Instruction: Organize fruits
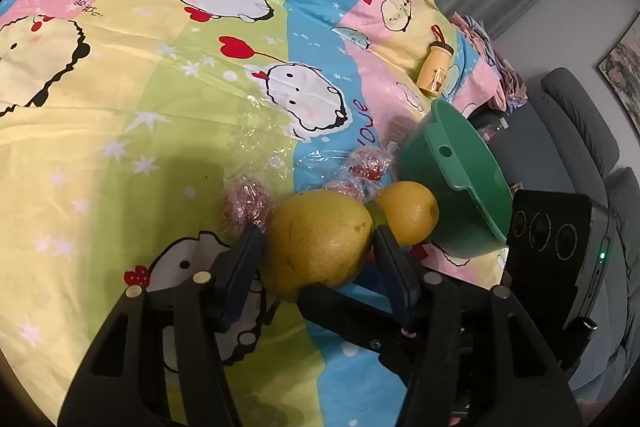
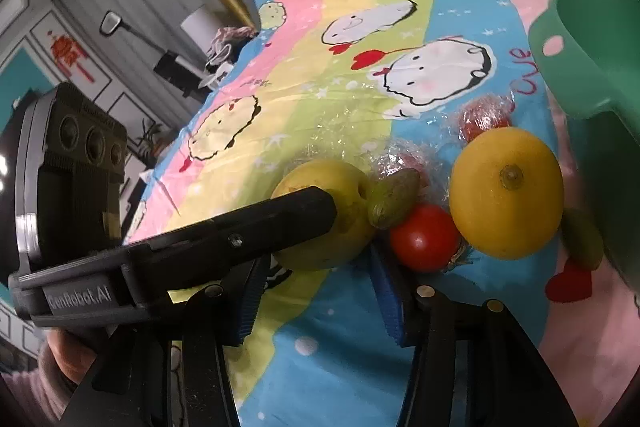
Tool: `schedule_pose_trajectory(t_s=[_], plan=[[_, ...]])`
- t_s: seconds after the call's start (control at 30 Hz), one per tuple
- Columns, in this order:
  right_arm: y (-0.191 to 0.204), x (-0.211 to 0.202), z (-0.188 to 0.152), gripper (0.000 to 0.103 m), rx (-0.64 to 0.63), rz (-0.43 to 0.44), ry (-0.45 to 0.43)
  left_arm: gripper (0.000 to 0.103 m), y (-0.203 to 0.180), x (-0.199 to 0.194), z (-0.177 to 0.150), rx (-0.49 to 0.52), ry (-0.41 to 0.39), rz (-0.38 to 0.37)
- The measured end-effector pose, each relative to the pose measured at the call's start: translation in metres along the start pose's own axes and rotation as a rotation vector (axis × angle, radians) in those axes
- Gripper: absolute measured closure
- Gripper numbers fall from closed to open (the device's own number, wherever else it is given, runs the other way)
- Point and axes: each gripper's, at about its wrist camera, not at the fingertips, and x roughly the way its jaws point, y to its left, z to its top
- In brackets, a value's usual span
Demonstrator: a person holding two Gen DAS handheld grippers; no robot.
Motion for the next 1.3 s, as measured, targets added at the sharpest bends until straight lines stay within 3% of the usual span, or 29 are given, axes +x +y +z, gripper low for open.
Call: schedule_pose_trajectory(t_s=[0.23,0.47,0.83,1.3], plan=[[-0.008,-0.009,-0.008,0.053,0.047,0.084,-0.001,0.046,-0.008,-0.008,-0.01,0.013,-0.005,0.028],[0.007,-0.028,-0.018,0.053,0.001,0.095,-0.02,0.046,-0.025,-0.027,-0.02,0.034,-0.024,0.03],[0.024,-0.081,-0.021,0.053,-0.069,0.052,-0.127,0.046,-0.065,-0.046,-0.023,0.084,-0.06,-0.019],[0.003,-0.126,-0.016,0.053,-0.06,0.007,-0.248,0.046,-0.121,-0.03,-0.005,0.218,-0.061,-0.038]])
